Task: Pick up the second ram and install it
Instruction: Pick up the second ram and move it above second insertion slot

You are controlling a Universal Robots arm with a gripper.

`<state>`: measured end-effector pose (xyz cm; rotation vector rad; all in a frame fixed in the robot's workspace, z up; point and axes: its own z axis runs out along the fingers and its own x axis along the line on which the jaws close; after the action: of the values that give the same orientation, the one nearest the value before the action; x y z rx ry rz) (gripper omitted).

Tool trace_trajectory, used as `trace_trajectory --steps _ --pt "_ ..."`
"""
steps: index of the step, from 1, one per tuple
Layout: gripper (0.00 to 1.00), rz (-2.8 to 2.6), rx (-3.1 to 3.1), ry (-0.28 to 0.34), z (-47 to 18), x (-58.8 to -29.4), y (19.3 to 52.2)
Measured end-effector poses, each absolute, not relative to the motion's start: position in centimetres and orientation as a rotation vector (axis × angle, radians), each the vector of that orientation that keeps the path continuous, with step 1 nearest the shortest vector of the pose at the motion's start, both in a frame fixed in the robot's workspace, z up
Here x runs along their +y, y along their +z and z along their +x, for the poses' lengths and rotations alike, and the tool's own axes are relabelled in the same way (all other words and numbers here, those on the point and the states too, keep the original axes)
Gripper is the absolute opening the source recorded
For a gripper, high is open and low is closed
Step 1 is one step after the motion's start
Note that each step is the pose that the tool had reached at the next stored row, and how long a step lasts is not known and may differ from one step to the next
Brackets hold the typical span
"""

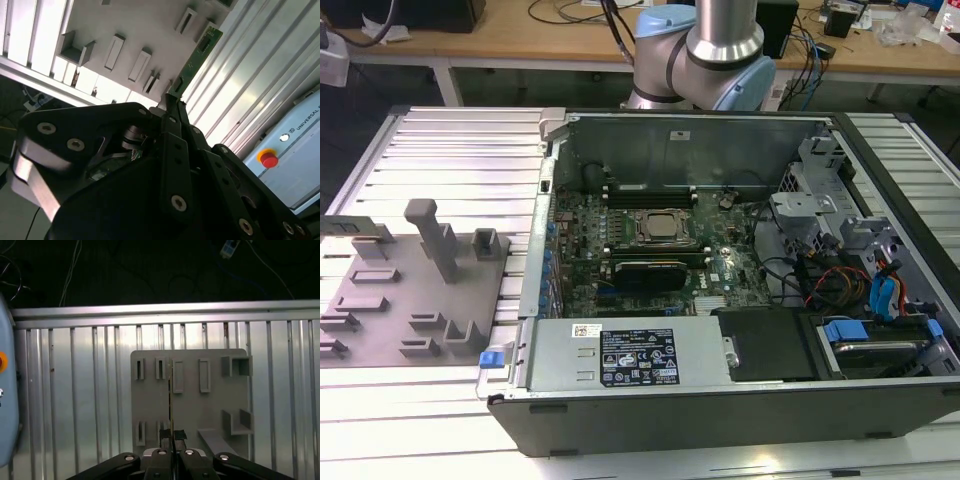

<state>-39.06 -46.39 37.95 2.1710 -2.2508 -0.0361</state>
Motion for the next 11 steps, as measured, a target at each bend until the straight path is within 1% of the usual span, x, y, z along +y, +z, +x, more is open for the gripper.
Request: trace_trajectory --steps 8,11 --pt "0.13 2.171 -2.251 -0.037 -39.1 -46.3 39.3" --pt "0.13 2.193 -2.229 -0.051 -39.0 -46.0 39.7"
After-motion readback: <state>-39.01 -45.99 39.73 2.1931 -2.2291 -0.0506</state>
